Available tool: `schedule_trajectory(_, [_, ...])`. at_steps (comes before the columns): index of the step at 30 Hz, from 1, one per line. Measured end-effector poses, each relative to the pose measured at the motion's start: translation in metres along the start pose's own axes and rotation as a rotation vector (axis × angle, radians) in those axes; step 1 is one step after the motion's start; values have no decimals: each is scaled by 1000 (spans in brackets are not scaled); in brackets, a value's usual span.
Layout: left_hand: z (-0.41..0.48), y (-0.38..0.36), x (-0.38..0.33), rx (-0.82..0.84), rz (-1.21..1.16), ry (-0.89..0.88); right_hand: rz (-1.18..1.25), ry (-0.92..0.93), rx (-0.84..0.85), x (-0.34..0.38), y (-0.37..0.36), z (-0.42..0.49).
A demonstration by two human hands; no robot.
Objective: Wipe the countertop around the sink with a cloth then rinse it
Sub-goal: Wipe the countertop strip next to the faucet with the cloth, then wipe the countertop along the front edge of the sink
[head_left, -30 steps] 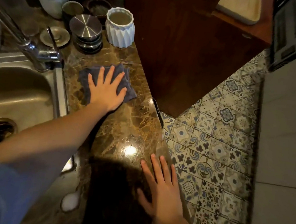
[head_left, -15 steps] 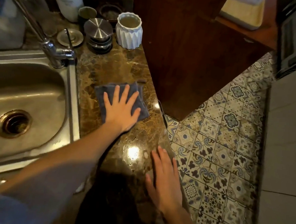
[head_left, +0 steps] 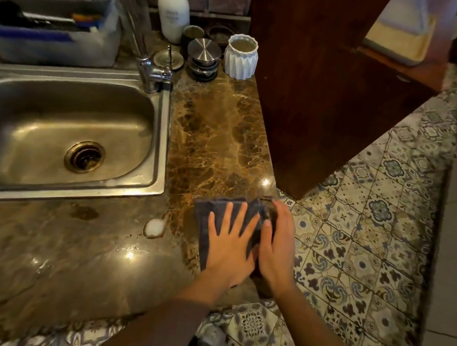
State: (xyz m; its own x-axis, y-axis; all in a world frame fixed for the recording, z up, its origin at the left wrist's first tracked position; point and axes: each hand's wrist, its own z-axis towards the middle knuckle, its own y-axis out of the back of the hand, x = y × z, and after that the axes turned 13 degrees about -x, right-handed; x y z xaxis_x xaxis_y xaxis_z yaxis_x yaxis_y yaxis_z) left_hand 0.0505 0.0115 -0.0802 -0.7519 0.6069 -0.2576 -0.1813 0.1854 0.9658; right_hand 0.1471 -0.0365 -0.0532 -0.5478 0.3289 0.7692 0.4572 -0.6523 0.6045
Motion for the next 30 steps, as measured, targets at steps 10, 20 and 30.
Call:
schedule_trajectory(10, [-78, 52, 113, -339, -44, 314, -426, 286, 316, 18, -36, -18])
schedule_trajectory(20, [-78, 39, 182, -145, 101, 502, -675, 359, 306, 14, -70, 2])
schedule_trajectory(30, [-77, 39, 182, -153, 135, 430, -709, 334, 331, 16, -114, 134])
